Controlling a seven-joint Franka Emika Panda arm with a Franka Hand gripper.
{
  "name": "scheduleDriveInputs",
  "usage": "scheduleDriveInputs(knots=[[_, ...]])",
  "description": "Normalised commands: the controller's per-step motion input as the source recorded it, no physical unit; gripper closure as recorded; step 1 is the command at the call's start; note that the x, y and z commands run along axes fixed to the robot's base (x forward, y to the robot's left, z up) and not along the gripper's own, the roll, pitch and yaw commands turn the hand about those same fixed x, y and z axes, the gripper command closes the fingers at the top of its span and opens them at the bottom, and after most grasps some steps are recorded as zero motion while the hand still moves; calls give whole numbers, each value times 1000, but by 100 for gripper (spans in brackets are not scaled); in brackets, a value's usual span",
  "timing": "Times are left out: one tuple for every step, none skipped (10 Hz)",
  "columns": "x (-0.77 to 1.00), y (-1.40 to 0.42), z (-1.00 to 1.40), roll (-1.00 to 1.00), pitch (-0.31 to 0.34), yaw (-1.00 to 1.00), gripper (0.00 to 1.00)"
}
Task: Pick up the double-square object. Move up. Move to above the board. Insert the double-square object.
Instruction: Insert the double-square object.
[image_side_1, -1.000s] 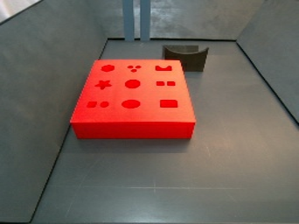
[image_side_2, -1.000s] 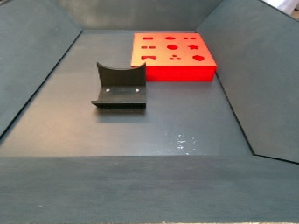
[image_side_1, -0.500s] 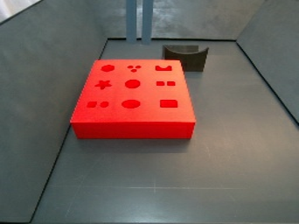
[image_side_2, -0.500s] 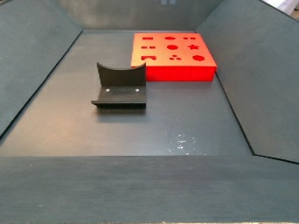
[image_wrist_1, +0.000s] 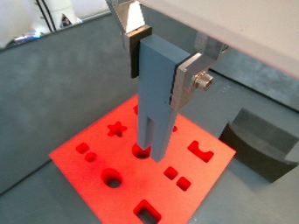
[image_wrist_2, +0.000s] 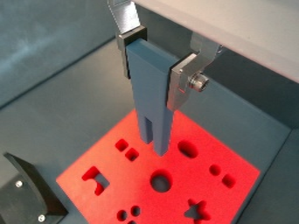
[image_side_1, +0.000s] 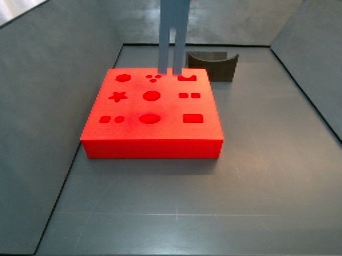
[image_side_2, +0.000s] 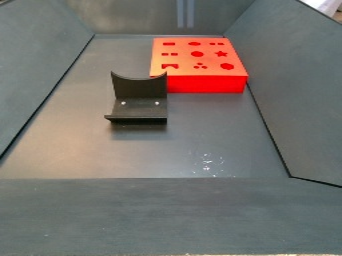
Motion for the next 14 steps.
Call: scheduleDriveInputs(knots=[[0,240,-706,-164,-50,0,100],[40,254,-643,-219,-64,0,100],[91,229,-543,-179,-43,0,100],[154,146,-334,-1,0,0,100],[277,0,0,69,0,0,100],[297,-6,223,53,0,0,100],[400,0,217,17,0,-89,100],[477,0,0,139,0,0,100],[569,0,0,144,0,0,100],[609,0,0,170,0,0,100],[663,0,0,139,0,0,100],[614,0,0,146,0,0,100],[123,94,-234,201,-41,277,100],[0,83,-294,196,-84,411,100]])
